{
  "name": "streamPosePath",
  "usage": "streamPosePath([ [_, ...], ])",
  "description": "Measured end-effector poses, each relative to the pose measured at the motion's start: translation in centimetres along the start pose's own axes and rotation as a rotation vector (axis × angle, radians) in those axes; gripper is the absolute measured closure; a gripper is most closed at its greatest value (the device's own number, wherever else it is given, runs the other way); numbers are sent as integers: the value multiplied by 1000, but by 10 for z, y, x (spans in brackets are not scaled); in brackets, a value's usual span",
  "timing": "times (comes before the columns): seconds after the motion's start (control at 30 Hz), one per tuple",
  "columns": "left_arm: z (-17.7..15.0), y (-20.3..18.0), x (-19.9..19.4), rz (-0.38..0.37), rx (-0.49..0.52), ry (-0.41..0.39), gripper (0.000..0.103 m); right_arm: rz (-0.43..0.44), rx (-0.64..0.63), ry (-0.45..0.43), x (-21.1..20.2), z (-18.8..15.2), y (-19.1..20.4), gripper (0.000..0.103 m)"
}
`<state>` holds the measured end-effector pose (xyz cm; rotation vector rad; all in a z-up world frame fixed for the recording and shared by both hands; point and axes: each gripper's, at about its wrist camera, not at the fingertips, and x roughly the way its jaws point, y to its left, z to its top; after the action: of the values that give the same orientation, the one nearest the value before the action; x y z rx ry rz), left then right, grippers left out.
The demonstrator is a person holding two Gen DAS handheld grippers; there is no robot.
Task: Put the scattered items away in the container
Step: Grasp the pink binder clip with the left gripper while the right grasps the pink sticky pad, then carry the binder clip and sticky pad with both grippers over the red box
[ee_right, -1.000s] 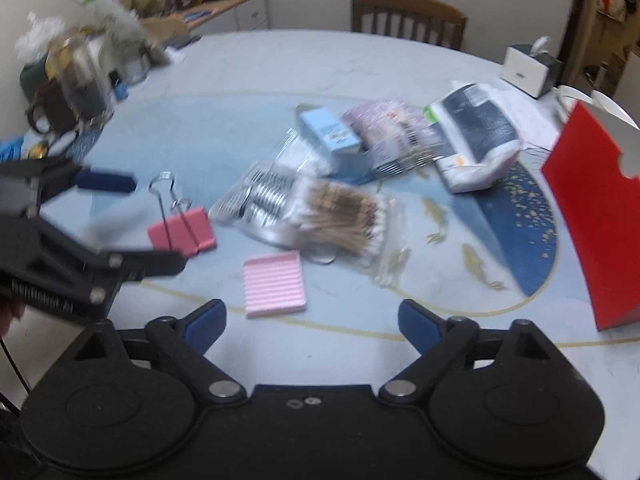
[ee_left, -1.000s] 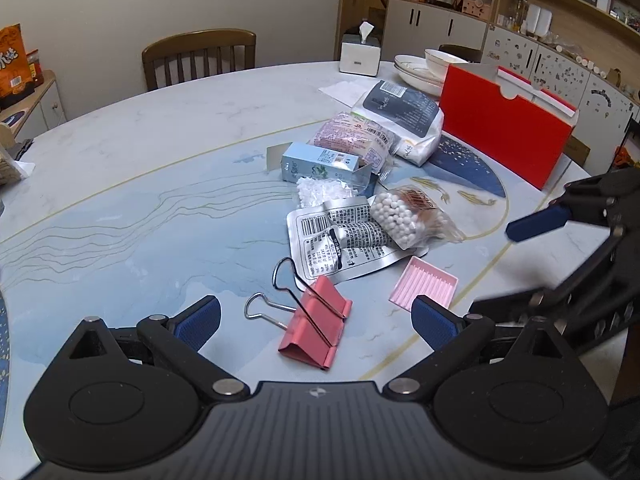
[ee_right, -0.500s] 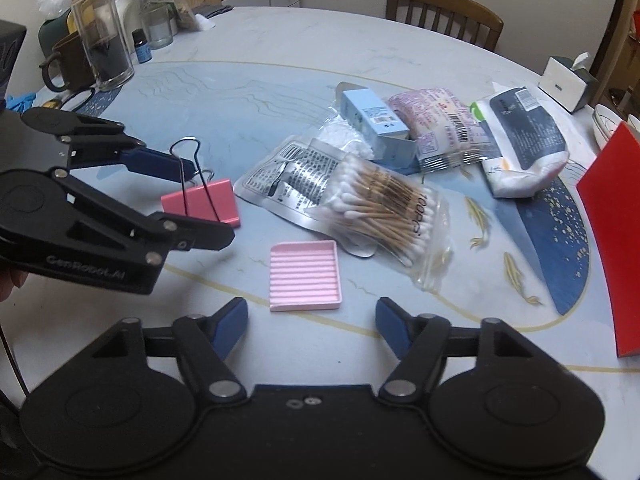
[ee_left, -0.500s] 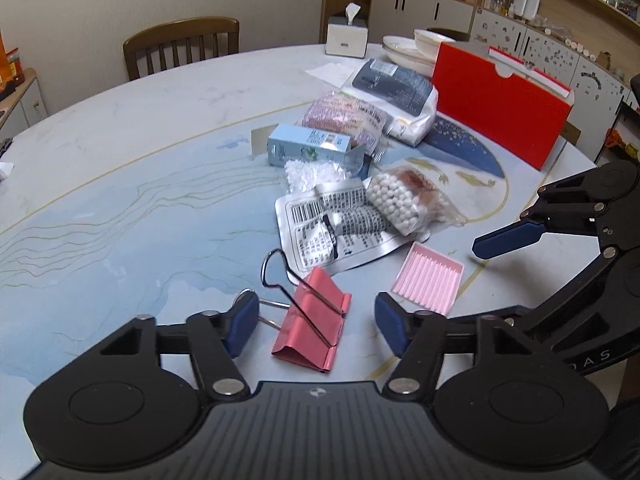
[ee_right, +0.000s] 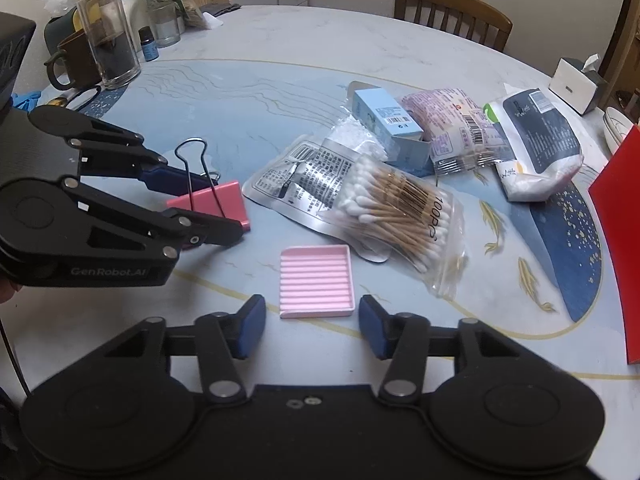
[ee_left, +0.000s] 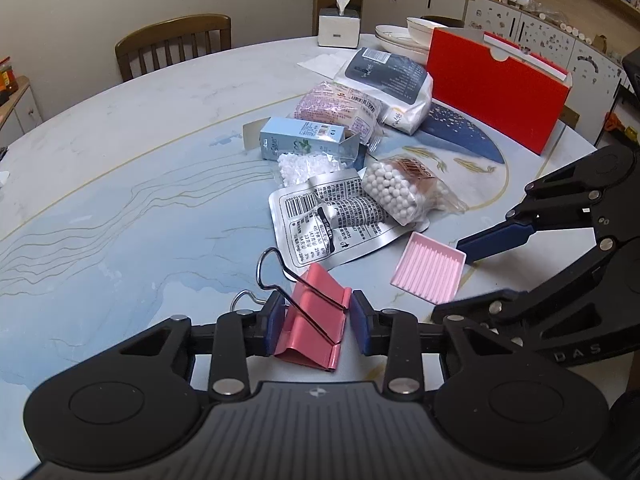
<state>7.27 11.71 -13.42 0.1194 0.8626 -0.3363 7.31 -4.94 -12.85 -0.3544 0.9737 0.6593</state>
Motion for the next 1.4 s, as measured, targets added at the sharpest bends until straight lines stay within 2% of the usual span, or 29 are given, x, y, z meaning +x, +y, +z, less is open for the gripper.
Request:
streamPosePath([
  [0.03,0,0,0,-1,-1,1,69,-1,1,-1,0,0,0,63],
  [0.93,2,-13,-21,-40,-55,9,71,-16,140,-58,-37,-16,-34,64],
  [1.4,34,-54,-33,-49,-32,-18,71,-27,187,-102,-83,-29,-73,64],
])
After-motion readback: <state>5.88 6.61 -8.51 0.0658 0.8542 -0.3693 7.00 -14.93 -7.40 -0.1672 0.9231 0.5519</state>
